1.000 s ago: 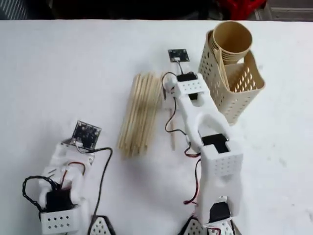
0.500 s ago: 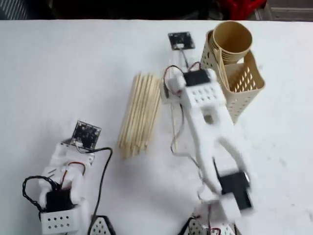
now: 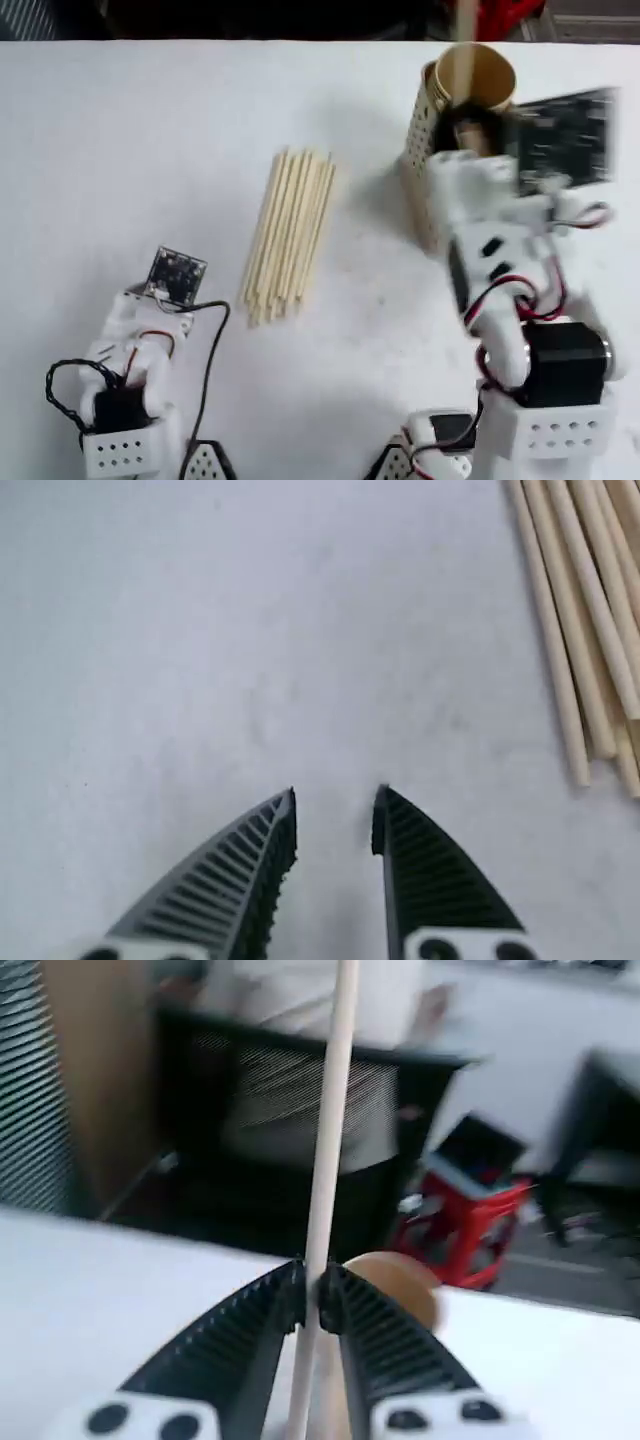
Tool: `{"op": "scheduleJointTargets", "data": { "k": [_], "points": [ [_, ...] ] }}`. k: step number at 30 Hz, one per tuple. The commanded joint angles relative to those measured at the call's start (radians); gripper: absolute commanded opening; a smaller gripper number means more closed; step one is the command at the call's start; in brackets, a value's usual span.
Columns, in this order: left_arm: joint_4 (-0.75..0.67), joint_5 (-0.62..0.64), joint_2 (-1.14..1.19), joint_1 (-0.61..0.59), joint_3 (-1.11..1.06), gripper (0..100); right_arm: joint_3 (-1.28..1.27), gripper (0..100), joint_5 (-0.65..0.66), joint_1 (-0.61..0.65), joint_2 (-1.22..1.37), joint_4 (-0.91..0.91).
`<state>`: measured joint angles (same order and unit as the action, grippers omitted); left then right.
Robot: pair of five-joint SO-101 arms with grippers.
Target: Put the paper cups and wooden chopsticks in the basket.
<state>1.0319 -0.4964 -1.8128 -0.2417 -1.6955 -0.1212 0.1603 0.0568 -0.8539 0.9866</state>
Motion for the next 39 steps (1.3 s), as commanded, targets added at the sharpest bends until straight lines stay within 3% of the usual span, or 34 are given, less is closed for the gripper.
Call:
{"op": "scheduleJointTargets", "data": {
  "k": [1,7,12,24,32,39],
  "points": [
    [0.003,-0.009,-0.007,0.008,0.003,14,-0.091,1.7,0.008,-0.116,0.018,-0.205],
    [0.003,-0.009,-0.007,0.007,0.003,14,-0.358,1.7,0.011,-0.196,0.03,-0.483],
    [0.003,-0.009,-0.007,0.007,0.003,14,-0.489,1.7,0.009,-0.208,0.03,-0.608],
    [0.003,-0.009,-0.007,0.008,0.003,14,-0.551,1.7,0.009,-0.203,0.03,-0.699],
    [0.003,-0.009,-0.007,0.008,0.003,14,-0.328,1.7,0.006,-0.2,0.041,-0.705],
    [0.003,-0.009,-0.007,0.008,0.003,14,-0.402,1.7,0.014,-0.125,0.082,-0.704]
  ]
}}
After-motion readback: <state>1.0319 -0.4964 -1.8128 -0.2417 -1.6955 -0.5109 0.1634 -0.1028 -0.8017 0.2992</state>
